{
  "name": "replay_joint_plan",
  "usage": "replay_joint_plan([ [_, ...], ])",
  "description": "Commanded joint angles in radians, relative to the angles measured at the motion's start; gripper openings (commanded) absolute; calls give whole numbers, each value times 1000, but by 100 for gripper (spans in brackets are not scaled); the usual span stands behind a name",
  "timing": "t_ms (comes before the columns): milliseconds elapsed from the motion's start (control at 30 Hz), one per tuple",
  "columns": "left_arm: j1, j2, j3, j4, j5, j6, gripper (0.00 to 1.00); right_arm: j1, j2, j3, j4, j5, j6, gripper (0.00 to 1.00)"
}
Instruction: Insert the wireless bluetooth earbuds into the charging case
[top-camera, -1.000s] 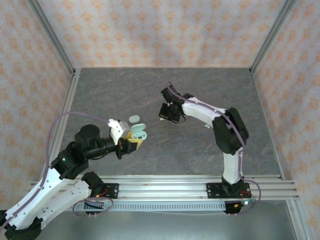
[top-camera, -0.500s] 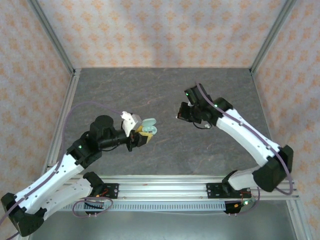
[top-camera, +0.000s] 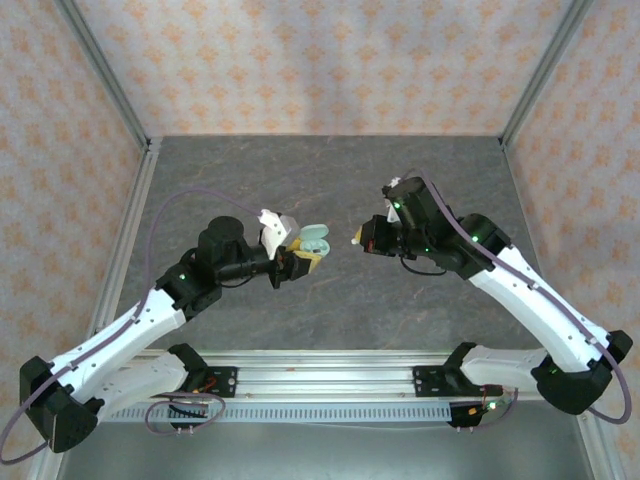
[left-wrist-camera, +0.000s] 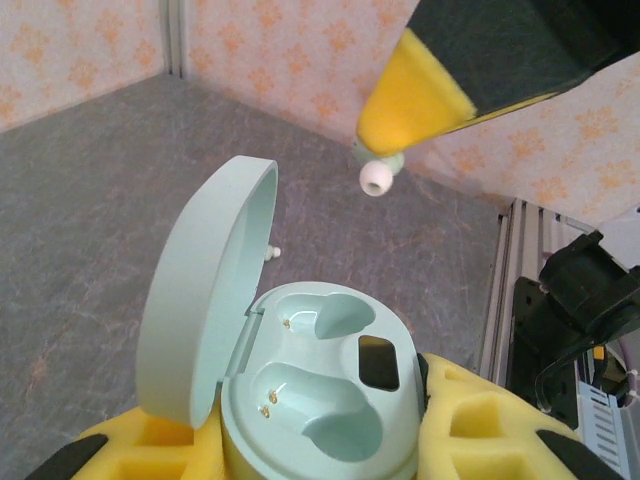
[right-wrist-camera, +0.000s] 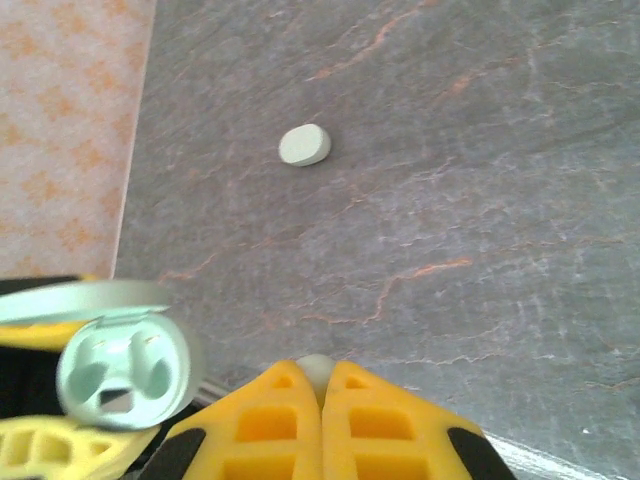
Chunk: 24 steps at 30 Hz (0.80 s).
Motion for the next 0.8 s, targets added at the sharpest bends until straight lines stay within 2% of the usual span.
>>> replay_joint_plan([
  [0,-8,-4,30,81,35,4,16,43,8,77,-29,13,-19,3],
  [133,-8,-28,-14,143,44,31,16,93,24,112,-15,29,-28,3],
  [333,-9,-29,-9,120,37,60,16,141,51,146,-21,55,-41,3],
  [767,-9,-1,-21,157,36,40,16,179,132,201,6,30,-57,3],
])
